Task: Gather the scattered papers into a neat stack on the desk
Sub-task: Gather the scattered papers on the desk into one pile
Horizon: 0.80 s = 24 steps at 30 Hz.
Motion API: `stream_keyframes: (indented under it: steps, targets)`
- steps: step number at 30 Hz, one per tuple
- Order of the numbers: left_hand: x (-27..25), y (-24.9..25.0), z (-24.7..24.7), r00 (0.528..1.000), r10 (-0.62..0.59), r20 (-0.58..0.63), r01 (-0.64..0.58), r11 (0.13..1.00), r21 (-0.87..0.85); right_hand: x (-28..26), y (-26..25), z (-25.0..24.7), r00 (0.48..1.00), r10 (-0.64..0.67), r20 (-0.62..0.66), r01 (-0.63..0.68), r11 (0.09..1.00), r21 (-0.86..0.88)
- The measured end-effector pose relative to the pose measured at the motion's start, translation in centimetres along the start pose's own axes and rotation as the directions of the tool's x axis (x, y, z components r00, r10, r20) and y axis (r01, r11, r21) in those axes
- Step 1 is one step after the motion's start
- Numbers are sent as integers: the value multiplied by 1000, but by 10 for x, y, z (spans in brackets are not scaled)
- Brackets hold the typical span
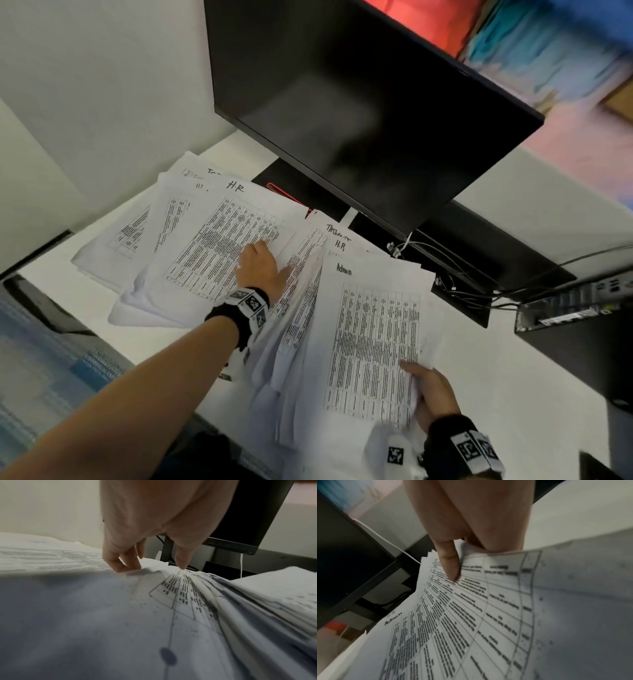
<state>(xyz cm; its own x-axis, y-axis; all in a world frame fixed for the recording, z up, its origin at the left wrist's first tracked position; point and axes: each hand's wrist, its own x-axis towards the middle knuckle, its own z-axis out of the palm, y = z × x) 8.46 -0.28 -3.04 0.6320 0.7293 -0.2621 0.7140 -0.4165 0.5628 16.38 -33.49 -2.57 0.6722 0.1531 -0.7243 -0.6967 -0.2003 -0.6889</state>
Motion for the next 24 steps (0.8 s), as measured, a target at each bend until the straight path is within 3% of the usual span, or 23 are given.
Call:
stream_keyframes:
  steps: [3, 6, 9, 12, 16, 18, 20, 22, 24]
  targets:
    - [-11, 6, 6, 972, 104, 213, -100, 994, -32, -2, -4, 11, 998, -2, 58, 0, 999, 42]
    - [-25, 19, 15, 893, 161, 420, -117, 985, -127, 3, -3, 23, 998, -8, 57, 7, 1000, 27]
    - [-31, 24, 24, 850, 198, 488, -66, 960, -274, 8, 1, 27, 999, -8, 53, 11, 999, -53]
    - [-27, 16, 20, 869, 195, 455, 20, 904, -427, 8, -1, 29, 999, -43, 33, 46, 995, -86]
    - [-26, 8, 4, 893, 143, 427, 208, 709, -673, 3, -7, 36, 993, -40, 109, 42, 999, -15]
    - [-24, 7, -6, 884, 167, 436, 188, 728, -659, 7, -5, 40, 990, -6, 143, 15, 998, -62]
    - [-18, 3, -18, 885, 217, 413, 70, 814, -577, 13, -1, 43, 993, 21, 117, -5, 990, -138]
    - [-3, -10, -35, 947, 188, 260, -60, 901, -430, 24, 5, 42, 996, 19, 86, -2, 983, -185]
    - [16, -30, -64, 996, 85, 29, -72, 951, -302, 40, 11, 36, 998, 12, 66, 3, 976, -216]
